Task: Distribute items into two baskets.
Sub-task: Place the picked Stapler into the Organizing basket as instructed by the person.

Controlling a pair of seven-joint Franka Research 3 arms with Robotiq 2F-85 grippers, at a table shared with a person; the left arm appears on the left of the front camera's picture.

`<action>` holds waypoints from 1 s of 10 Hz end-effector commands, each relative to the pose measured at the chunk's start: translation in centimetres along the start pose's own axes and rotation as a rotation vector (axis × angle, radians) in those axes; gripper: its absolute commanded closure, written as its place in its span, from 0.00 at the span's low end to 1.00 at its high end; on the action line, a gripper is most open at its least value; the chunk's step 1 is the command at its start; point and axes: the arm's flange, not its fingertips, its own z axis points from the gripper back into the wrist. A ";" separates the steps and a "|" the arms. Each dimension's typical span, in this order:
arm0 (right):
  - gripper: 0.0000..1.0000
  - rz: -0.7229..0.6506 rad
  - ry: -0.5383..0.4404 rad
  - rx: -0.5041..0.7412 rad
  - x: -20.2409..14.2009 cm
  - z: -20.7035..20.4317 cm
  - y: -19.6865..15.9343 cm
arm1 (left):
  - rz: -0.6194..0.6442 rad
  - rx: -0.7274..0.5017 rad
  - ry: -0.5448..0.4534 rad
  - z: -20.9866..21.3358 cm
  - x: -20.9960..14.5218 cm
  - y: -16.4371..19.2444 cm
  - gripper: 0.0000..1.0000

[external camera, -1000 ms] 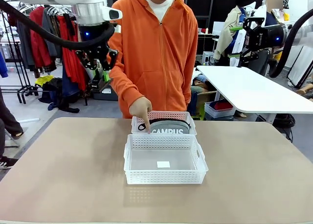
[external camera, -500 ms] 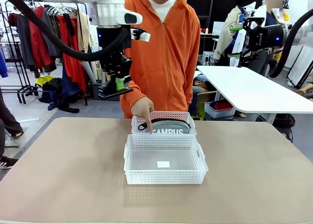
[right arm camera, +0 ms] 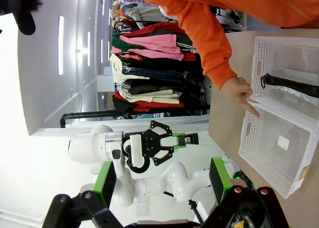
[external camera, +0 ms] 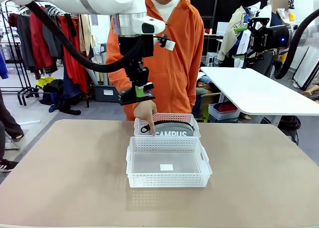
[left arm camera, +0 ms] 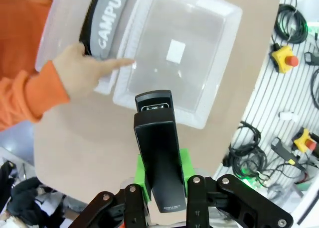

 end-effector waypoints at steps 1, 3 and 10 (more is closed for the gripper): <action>0.00 0.000 -0.004 0.012 0.0 0.0 0.3 | 0.016 -0.012 0.029 0.3 -0.8 0.1 1.00; 0.00 0.000 -0.004 0.012 0.0 0.0 0.3 | 0.016 -0.012 0.029 0.3 -0.8 0.1 1.00; 0.00 0.000 -0.004 0.012 0.0 0.0 0.3 | -0.243 -0.040 0.039 -7.3 2.4 -1.4 1.00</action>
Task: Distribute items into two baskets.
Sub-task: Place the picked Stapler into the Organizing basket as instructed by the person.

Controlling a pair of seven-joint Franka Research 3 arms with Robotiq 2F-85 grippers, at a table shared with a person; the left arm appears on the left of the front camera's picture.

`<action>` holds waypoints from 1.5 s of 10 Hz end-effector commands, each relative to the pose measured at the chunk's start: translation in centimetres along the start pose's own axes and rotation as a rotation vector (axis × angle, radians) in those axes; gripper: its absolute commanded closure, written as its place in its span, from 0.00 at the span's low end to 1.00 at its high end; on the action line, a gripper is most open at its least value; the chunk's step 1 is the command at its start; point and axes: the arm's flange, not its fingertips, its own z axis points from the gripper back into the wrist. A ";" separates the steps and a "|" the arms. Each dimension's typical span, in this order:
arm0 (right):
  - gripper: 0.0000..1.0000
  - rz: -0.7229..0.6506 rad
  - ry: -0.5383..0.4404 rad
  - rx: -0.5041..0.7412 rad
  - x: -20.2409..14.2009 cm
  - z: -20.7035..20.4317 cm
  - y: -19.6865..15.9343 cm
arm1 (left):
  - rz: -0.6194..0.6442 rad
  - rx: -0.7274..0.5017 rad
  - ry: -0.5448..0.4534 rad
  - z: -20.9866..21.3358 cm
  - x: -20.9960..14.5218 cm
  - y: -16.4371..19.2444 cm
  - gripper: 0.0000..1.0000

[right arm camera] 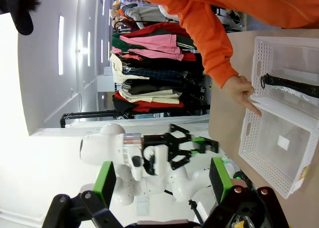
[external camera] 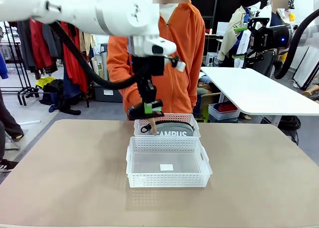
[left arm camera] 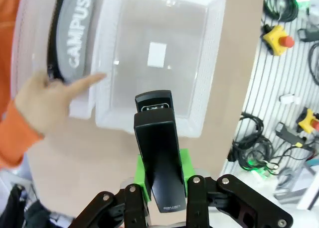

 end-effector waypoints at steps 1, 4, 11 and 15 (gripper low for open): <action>0.00 0.000 -0.004 0.012 0.0 0.0 0.3 | -0.105 0.035 -0.002 -3.2 0.7 -0.4 1.00; 0.00 0.000 -0.004 0.012 0.0 0.0 0.3 | -0.119 0.089 0.045 -8.4 1.2 -1.2 1.00; 0.00 0.000 -0.004 0.012 0.0 0.0 0.3 | -0.227 -0.065 0.025 -18.3 4.1 0.7 1.00; 0.00 0.000 -0.004 0.012 0.0 0.0 0.3 | -0.240 -0.049 -0.015 -21.0 5.6 1.5 1.00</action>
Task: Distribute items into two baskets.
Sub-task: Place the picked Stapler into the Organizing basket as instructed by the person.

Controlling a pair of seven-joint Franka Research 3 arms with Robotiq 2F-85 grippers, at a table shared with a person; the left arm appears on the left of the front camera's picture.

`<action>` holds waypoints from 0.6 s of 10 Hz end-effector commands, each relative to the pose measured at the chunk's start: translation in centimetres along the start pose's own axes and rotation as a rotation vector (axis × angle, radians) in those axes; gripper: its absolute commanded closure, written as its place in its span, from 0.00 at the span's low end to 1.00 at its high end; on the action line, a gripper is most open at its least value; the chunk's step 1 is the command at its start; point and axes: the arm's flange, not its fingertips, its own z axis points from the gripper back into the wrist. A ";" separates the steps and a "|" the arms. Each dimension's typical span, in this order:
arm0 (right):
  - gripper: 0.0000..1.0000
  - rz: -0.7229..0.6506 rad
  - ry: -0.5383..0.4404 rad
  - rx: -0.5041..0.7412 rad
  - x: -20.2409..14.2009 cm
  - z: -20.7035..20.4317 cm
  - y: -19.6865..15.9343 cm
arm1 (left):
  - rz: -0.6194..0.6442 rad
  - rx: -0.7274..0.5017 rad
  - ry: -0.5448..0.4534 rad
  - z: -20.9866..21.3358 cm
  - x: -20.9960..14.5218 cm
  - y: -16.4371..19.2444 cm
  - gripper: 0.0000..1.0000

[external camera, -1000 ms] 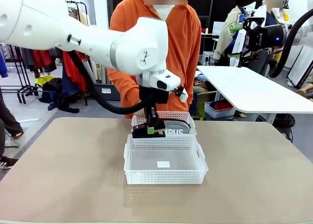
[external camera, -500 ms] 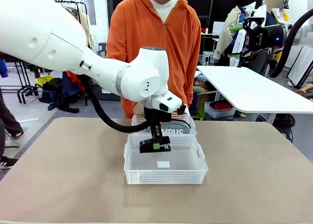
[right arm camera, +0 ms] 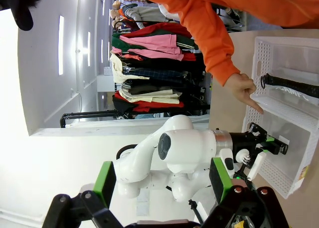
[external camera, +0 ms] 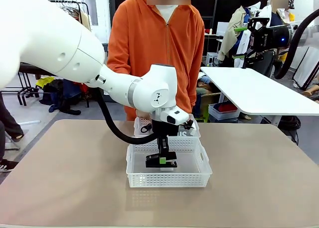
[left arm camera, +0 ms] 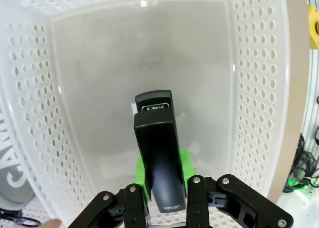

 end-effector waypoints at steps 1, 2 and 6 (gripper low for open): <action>0.00 0.000 -0.003 0.012 0.0 0.0 0.3 | -0.028 0.030 -0.044 0.5 0.0 0.4 1.00; 0.00 0.000 -0.003 0.012 0.0 0.0 0.3 | -0.037 0.033 -0.050 0.2 0.4 0.4 1.00; 0.00 0.000 -0.003 0.012 0.0 0.0 0.3 | -0.041 0.008 -0.047 -0.9 0.8 1.2 1.00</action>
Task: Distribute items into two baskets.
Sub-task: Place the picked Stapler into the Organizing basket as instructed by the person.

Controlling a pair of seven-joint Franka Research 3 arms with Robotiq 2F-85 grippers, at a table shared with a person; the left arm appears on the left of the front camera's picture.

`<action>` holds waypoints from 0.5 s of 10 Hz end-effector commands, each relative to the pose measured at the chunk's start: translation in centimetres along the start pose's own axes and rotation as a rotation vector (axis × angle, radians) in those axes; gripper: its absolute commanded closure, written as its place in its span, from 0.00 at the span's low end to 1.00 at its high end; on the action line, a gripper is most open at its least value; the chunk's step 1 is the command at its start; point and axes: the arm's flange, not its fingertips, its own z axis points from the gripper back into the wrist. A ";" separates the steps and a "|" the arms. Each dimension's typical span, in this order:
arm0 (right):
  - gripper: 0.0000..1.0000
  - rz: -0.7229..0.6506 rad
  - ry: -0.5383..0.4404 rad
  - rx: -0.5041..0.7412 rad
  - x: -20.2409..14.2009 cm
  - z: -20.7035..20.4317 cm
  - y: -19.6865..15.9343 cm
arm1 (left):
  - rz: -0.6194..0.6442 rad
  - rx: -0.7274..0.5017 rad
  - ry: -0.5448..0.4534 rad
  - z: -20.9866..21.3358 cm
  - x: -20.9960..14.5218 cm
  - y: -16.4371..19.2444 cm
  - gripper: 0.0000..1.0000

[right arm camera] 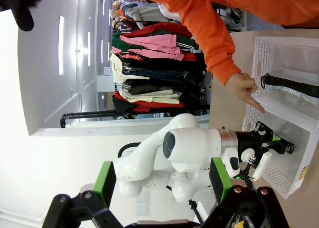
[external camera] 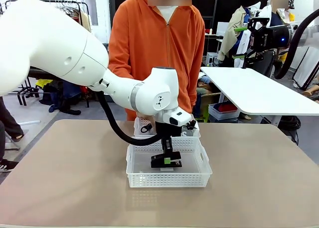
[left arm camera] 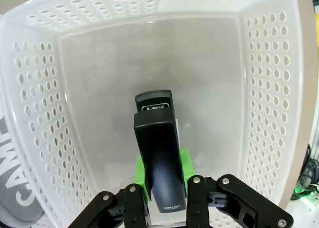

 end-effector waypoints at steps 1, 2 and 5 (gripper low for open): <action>0.00 0.000 -0.003 0.012 0.0 0.0 0.3 | 0.044 0.037 -0.019 1.3 0.1 0.5 1.00; 0.00 0.000 -0.003 0.012 0.0 0.0 0.3 | 0.000 0.000 0.000 0.0 0.0 0.0 1.00; 0.00 0.000 -0.003 0.012 0.0 0.0 0.3 | 0.009 0.000 -0.006 -0.1 0.2 0.3 1.00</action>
